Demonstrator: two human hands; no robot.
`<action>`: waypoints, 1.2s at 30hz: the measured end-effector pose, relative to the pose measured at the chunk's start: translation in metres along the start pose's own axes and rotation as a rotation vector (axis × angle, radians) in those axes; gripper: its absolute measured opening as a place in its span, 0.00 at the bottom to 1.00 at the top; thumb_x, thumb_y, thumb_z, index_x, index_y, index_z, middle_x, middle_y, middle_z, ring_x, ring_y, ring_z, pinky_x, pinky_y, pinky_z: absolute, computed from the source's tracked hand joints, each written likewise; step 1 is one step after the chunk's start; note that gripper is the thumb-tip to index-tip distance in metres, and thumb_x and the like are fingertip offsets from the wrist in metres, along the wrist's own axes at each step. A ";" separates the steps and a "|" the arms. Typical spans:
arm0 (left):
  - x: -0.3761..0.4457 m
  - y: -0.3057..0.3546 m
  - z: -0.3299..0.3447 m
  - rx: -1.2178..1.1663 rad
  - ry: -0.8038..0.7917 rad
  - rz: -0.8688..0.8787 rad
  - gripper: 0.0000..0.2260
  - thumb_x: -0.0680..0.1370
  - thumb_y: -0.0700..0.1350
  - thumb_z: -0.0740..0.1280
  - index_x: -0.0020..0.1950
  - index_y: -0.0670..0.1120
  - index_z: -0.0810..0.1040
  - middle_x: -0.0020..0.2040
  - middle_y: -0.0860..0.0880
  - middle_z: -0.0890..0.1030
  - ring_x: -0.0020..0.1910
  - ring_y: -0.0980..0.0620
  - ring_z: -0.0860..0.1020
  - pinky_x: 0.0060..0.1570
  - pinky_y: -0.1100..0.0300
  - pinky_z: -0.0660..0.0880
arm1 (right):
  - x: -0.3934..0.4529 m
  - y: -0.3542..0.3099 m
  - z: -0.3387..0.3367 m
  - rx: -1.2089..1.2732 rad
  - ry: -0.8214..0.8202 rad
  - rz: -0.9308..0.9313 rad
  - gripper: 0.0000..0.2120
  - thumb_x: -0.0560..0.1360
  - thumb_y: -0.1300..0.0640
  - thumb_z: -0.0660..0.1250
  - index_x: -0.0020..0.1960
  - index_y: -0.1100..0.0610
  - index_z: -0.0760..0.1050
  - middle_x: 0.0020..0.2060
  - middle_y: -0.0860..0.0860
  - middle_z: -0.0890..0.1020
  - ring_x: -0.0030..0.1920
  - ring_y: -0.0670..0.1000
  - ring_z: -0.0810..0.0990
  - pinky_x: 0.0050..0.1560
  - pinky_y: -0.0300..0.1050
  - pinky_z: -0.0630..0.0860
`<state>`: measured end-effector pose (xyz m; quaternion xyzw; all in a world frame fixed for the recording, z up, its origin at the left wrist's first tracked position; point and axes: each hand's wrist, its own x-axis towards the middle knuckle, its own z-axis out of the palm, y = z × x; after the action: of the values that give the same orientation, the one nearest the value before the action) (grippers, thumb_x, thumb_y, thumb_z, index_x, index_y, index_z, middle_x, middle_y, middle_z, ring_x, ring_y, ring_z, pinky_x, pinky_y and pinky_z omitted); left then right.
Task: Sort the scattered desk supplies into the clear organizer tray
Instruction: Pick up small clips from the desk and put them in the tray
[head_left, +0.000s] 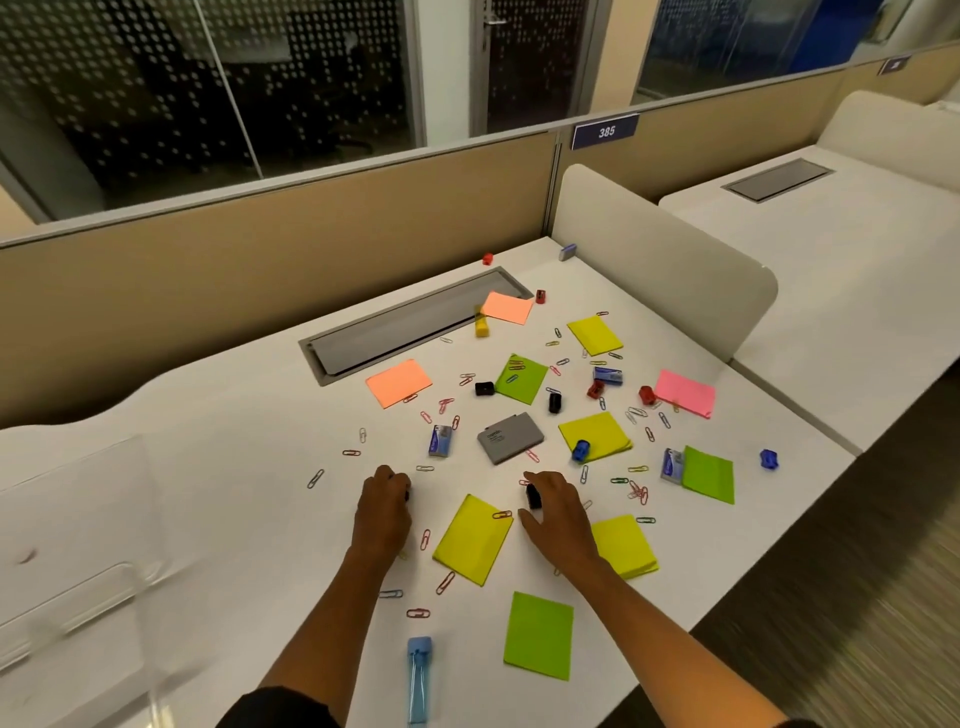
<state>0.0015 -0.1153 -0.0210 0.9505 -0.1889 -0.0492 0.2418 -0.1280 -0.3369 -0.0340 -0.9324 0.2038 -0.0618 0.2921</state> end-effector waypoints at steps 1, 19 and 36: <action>-0.002 0.000 0.000 -0.026 -0.004 -0.010 0.07 0.75 0.32 0.63 0.50 0.39 0.78 0.49 0.42 0.76 0.48 0.44 0.75 0.46 0.56 0.73 | 0.000 -0.001 0.001 -0.008 -0.014 -0.001 0.23 0.75 0.56 0.67 0.69 0.54 0.68 0.65 0.52 0.72 0.64 0.54 0.69 0.63 0.46 0.68; -0.040 0.007 -0.037 -0.314 -0.116 0.097 0.18 0.69 0.36 0.74 0.58 0.40 0.78 0.51 0.44 0.77 0.45 0.52 0.75 0.48 0.63 0.73 | -0.042 -0.053 -0.022 0.234 0.190 0.071 0.20 0.73 0.59 0.72 0.63 0.57 0.74 0.55 0.54 0.75 0.48 0.53 0.80 0.50 0.47 0.78; 0.022 0.063 -0.027 -0.317 -0.029 0.225 0.16 0.71 0.33 0.70 0.59 0.38 0.77 0.53 0.41 0.81 0.48 0.48 0.77 0.54 0.55 0.75 | -0.003 -0.013 -0.063 0.243 0.289 0.182 0.19 0.70 0.65 0.72 0.60 0.61 0.75 0.55 0.58 0.75 0.43 0.54 0.80 0.48 0.52 0.79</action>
<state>0.0059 -0.1625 0.0330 0.8726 -0.2874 -0.0649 0.3896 -0.1413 -0.3586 0.0254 -0.8495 0.3181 -0.1924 0.3743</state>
